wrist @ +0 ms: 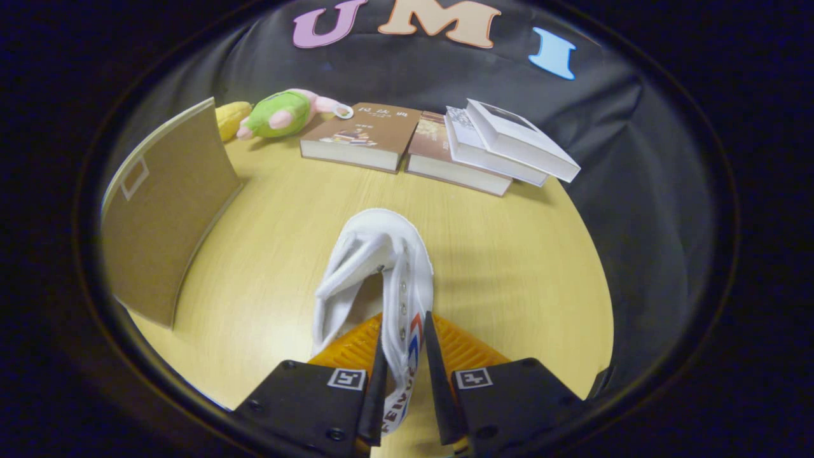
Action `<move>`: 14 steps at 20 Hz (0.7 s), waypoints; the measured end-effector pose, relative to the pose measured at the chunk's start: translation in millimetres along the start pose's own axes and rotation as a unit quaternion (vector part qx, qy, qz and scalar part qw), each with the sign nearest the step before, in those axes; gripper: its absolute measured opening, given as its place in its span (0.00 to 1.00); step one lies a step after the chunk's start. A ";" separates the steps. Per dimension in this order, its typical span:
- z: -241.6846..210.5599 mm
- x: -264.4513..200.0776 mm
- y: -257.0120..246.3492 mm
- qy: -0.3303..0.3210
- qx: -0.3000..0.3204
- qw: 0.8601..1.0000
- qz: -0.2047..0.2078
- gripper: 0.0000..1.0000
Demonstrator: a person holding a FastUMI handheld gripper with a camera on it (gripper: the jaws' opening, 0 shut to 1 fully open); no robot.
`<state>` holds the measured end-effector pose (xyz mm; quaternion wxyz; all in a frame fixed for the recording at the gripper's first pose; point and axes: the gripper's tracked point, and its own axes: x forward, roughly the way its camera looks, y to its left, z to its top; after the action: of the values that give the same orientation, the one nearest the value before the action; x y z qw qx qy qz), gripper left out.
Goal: Open the storage box then place both shoes into the box .Put the left shoe in first, then the right shoe, with the right side of both shoes facing outward in a uniform manner.
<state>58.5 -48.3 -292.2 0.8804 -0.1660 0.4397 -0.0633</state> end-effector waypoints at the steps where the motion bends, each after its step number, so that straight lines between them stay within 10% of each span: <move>1: -0.3 0.3 1.2 -0.002 -0.002 1.000 0.003 0.37; 7: -3.3 4.0 -1.8 -0.030 -0.007 1.000 -0.001 0.34; 11: -10.7 1.7 -16.5 -0.022 -0.027 0.998 -0.048 0.07; 14: -10.3 3.8 -13.8 -0.024 -0.014 0.998 -0.051 0.05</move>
<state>53.0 -64.6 -296.0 0.8837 -0.2018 0.4106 -0.0985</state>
